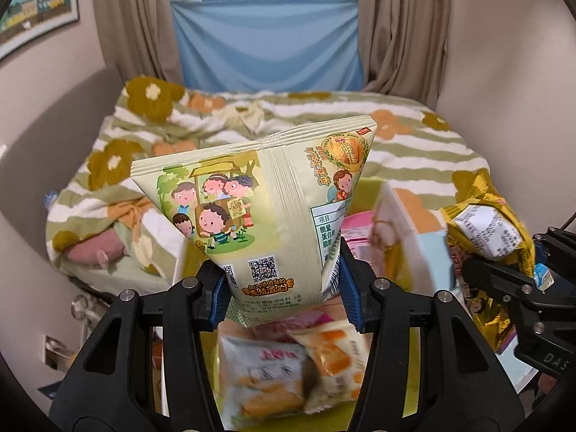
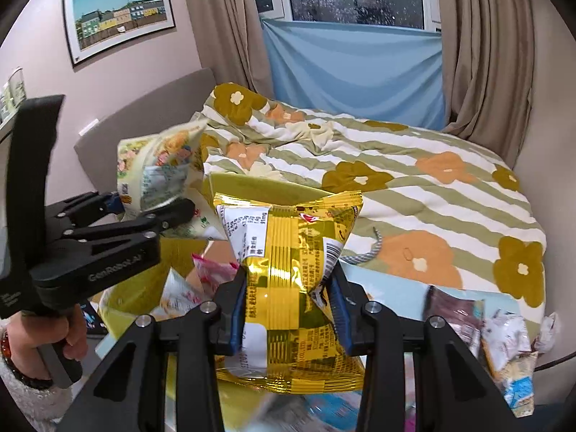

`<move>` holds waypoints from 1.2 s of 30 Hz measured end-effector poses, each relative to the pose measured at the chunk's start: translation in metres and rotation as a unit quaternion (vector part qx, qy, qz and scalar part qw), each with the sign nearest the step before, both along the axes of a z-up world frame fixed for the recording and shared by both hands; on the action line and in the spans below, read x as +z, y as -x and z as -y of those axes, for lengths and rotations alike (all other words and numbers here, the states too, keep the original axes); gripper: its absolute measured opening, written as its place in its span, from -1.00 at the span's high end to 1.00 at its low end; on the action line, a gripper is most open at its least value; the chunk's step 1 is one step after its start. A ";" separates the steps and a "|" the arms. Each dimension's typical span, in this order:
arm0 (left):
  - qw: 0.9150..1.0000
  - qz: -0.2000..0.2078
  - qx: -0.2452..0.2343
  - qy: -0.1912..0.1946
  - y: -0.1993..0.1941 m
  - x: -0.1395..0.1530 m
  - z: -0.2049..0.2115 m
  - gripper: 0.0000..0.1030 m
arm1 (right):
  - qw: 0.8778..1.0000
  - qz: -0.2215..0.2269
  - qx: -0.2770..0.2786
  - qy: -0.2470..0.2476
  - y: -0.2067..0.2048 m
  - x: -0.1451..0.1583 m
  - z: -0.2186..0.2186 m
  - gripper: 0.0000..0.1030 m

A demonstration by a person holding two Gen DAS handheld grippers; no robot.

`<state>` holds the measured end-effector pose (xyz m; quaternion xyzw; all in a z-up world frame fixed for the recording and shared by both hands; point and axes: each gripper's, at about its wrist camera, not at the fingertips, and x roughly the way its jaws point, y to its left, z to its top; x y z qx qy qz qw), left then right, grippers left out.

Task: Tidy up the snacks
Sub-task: 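Open the left tool over the box while the right releases the gold bag inside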

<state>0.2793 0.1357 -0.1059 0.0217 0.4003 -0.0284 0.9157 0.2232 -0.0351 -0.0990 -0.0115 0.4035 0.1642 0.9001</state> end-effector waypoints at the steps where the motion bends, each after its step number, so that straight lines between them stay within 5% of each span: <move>1: 1.000 -0.007 -0.003 0.002 -0.006 -0.005 -0.004 0.05 | 1.000 -0.005 -0.005 0.000 -0.007 -0.003 -0.006 0.29; 8: 0.996 -0.079 -0.036 0.022 -0.050 -0.052 -0.023 -0.07 | 0.999 -0.041 -0.029 0.009 -0.033 -0.034 -0.029 0.29; 10: 0.995 -0.092 -0.034 0.017 -0.054 -0.060 -0.025 -0.88 | 0.998 -0.049 -0.036 0.007 -0.036 -0.041 -0.031 0.29; 11: 0.996 -0.087 -0.031 0.017 -0.051 -0.061 -0.027 -1.00 | 0.998 -0.053 -0.039 0.007 -0.037 -0.044 -0.031 0.29; 32: 0.997 -0.075 0.029 0.006 0.013 -0.049 -0.055 -1.00 | 0.995 -0.095 -0.003 0.002 -0.061 -0.067 -0.055 0.24; 33: 0.997 -0.076 0.033 0.004 0.014 -0.050 -0.057 -1.00 | 0.996 -0.094 -0.003 0.000 -0.061 -0.068 -0.056 0.19; 35: 0.996 -0.078 0.039 0.000 0.014 -0.051 -0.058 -1.00 | 0.996 -0.086 -0.002 -0.013 -0.060 -0.068 -0.055 -0.22; 36: 0.996 -0.078 0.041 -0.001 0.015 -0.051 -0.059 -1.00 | 0.996 -0.083 -0.002 -0.018 -0.060 -0.067 -0.054 -0.71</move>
